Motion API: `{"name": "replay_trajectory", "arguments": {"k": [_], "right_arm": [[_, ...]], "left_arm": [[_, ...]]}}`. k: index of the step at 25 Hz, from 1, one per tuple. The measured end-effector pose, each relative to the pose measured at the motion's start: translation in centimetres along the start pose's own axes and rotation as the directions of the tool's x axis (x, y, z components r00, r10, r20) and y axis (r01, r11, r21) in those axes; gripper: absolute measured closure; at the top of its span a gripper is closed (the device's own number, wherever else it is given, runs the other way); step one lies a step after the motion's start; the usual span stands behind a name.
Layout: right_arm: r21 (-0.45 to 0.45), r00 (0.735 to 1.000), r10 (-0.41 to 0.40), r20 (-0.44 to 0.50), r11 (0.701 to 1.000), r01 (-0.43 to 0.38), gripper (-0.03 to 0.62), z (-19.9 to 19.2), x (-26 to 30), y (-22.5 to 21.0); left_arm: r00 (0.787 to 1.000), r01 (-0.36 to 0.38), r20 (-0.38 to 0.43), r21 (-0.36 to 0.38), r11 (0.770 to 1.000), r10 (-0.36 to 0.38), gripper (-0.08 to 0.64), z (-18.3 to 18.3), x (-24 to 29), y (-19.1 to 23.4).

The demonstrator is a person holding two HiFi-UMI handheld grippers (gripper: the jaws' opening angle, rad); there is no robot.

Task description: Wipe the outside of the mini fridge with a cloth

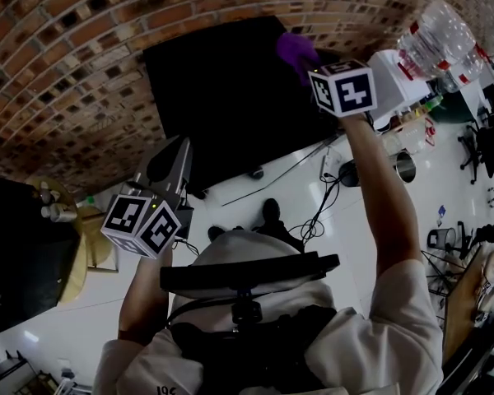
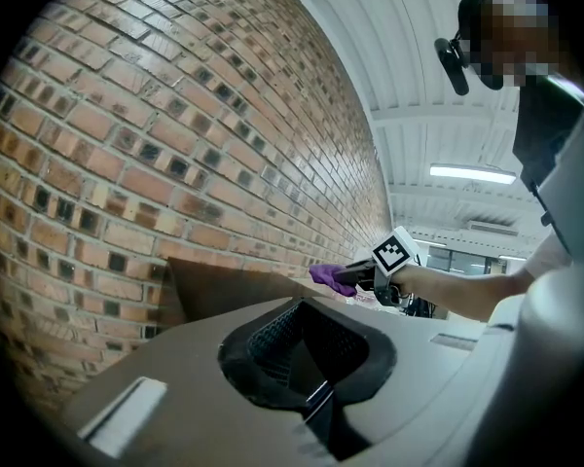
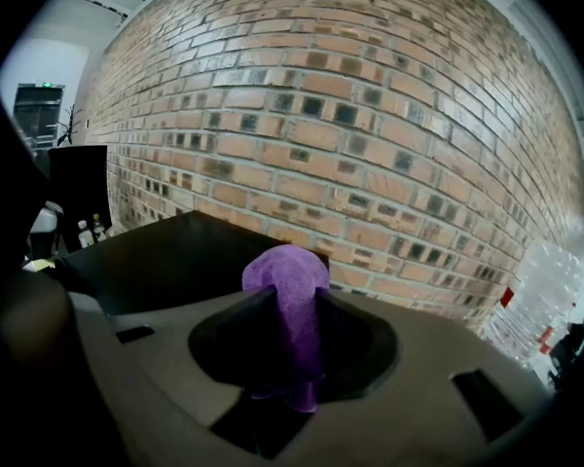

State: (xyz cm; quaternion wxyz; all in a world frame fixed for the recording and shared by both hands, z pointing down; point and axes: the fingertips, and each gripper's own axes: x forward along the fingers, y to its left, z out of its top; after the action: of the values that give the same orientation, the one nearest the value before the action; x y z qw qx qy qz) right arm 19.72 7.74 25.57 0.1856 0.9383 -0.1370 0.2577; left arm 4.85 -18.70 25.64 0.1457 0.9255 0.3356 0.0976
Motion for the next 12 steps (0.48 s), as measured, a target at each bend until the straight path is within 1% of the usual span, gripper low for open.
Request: {"name": "replay_trajectory", "arguments": {"k": [6,12], "right_arm": [[-0.025,0.991,0.115,0.071,0.993,-0.114,0.471,2.3,-0.8,6.3],[-0.08,0.961,0.249,0.12,0.967,-0.241,0.471,4.5,-1.9,14.2]], "left_arm": [[1.0,-0.016,0.021,-0.021,1.0,0.017,0.552,0.3,-1.1,0.7],[0.998,-0.051,0.037,-0.039,0.998,0.052,0.552,0.5,-2.6,1.8]]}}
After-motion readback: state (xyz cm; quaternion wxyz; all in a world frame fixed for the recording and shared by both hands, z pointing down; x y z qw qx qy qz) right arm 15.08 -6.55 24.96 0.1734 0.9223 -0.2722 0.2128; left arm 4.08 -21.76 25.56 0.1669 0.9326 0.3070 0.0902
